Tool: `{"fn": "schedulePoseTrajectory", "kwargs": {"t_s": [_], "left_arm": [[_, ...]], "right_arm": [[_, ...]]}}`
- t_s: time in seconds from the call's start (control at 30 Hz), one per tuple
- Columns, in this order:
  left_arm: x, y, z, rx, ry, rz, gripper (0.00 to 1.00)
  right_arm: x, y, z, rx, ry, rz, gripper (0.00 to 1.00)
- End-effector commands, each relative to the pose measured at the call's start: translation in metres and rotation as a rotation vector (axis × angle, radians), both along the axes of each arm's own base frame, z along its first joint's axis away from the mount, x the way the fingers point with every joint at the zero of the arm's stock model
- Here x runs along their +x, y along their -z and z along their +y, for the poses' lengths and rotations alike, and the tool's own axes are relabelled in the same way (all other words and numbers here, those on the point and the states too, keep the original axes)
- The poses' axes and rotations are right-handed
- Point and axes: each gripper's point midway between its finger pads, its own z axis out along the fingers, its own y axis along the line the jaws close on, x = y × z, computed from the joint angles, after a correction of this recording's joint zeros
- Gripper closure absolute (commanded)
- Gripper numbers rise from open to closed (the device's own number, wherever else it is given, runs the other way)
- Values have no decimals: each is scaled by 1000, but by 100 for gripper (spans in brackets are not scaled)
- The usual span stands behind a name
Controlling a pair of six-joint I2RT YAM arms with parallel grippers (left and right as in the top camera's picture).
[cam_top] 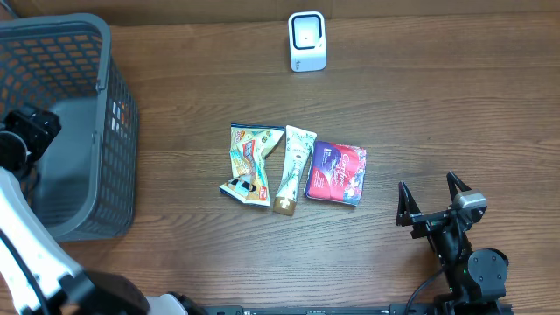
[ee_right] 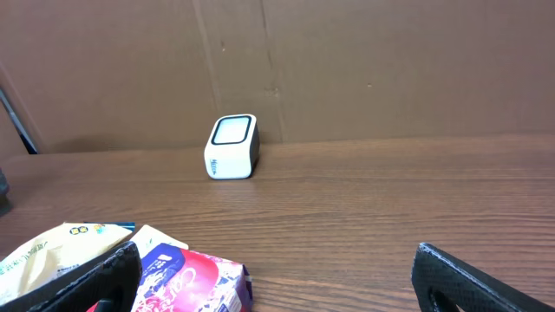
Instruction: Scan the item barcode
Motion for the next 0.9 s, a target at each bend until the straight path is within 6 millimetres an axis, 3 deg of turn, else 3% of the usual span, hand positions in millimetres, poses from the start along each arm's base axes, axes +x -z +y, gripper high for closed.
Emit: {"fn": "schedulePoseTrajectory", "kwargs": {"t_s": [0.0, 0.2, 0.47, 0.63, 0.87], "left_arm": [[29, 18, -15, -95, 148, -64, 20], [56, 49, -3, -122, 183, -78, 24], [91, 83, -13, 55, 325, 12, 21], [95, 107, 0, 234, 263, 186, 23], [111, 134, -18, 247, 345, 227, 23]], "right_arm": [[0, 2, 0, -3, 3, -3, 0], [0, 2, 0, -3, 3, -3, 0], [0, 2, 0, -3, 3, -3, 0], [0, 2, 0, -3, 3, -3, 0], [0, 2, 0, -3, 3, -3, 0]]}}
